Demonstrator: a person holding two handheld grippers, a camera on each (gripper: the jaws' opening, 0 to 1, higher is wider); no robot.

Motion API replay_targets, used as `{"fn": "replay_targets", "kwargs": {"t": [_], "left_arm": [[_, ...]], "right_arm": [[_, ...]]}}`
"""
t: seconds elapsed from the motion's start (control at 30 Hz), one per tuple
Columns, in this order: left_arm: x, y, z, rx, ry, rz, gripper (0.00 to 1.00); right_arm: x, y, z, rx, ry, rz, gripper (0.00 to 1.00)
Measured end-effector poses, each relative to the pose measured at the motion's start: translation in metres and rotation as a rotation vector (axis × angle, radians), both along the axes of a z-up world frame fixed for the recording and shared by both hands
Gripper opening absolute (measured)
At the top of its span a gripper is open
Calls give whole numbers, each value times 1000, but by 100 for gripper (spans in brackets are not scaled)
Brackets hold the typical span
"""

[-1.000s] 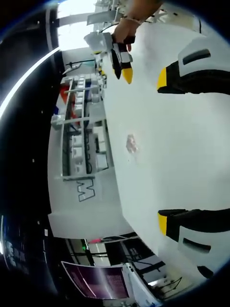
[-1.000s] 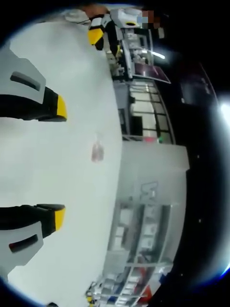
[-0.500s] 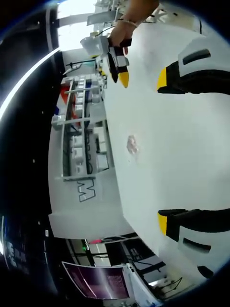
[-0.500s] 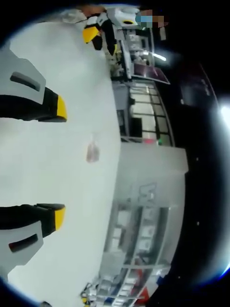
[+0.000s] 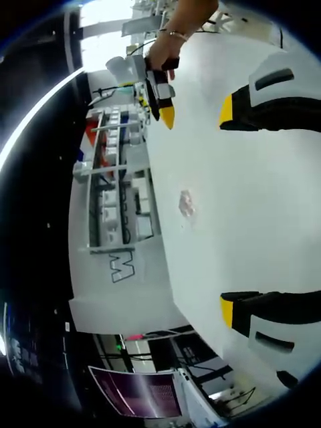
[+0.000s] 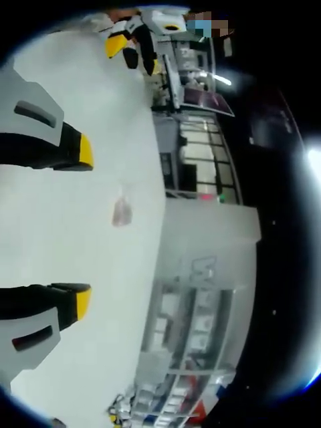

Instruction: Open the resealable bag by pulling the two sides of the seal apart until the entire bag opening is separated and visibly accessible.

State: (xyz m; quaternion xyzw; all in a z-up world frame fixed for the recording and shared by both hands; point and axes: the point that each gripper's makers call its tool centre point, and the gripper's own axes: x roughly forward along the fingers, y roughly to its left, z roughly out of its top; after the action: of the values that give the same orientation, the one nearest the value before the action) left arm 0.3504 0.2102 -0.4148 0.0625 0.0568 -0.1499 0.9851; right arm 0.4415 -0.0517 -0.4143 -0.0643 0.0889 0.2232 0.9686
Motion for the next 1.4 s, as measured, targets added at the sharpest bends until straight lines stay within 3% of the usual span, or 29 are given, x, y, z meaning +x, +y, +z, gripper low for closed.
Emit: {"fn": "replay_targets", "kwargs": {"t": [1.4], "left_arm": [[6, 3, -3, -2, 5, 3, 98]], "right_arm": [[31, 27, -2, -67, 36, 55, 66]]}}
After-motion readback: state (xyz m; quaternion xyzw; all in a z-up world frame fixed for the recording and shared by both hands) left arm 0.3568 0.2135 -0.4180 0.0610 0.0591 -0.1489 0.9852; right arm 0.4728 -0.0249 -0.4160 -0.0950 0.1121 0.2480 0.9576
